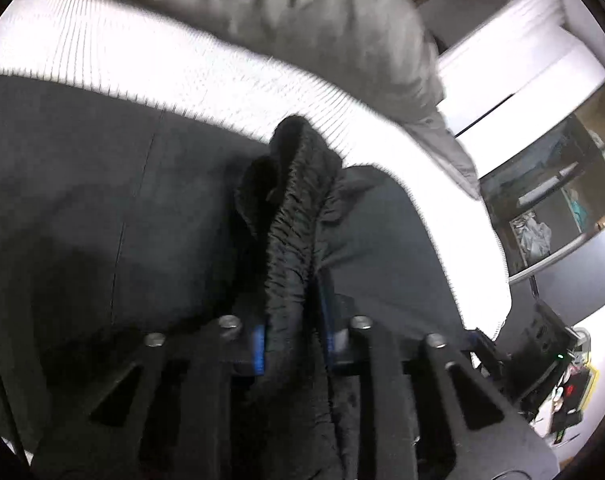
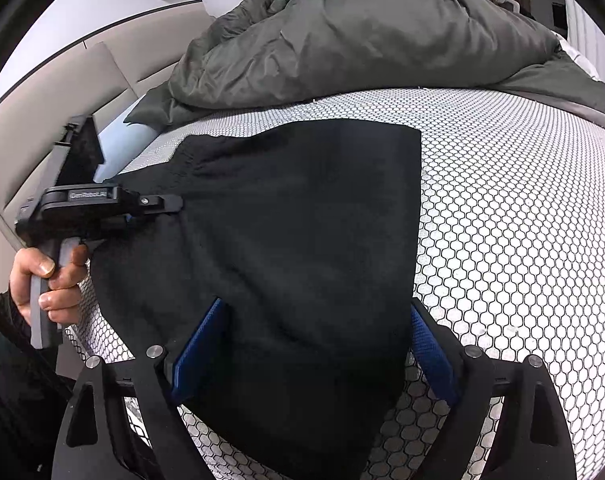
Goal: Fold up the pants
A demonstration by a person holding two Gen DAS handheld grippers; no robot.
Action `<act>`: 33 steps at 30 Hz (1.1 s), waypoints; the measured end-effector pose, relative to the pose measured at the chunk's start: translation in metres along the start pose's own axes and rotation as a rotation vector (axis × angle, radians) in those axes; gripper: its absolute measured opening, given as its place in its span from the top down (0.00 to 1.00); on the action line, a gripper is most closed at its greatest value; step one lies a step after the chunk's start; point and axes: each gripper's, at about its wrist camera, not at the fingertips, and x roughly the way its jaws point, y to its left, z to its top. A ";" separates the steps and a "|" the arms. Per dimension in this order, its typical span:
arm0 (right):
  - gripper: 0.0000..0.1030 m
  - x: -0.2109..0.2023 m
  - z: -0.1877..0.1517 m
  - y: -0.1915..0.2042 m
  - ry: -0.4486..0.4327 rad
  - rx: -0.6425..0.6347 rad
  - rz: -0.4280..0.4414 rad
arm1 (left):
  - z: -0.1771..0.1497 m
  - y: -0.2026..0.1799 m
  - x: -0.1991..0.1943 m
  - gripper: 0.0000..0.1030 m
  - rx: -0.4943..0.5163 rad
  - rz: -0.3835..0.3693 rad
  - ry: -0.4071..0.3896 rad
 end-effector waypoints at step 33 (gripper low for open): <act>0.69 -0.030 -0.034 -0.008 -0.016 0.133 0.210 | -0.066 -0.085 0.007 0.22 0.410 0.255 0.122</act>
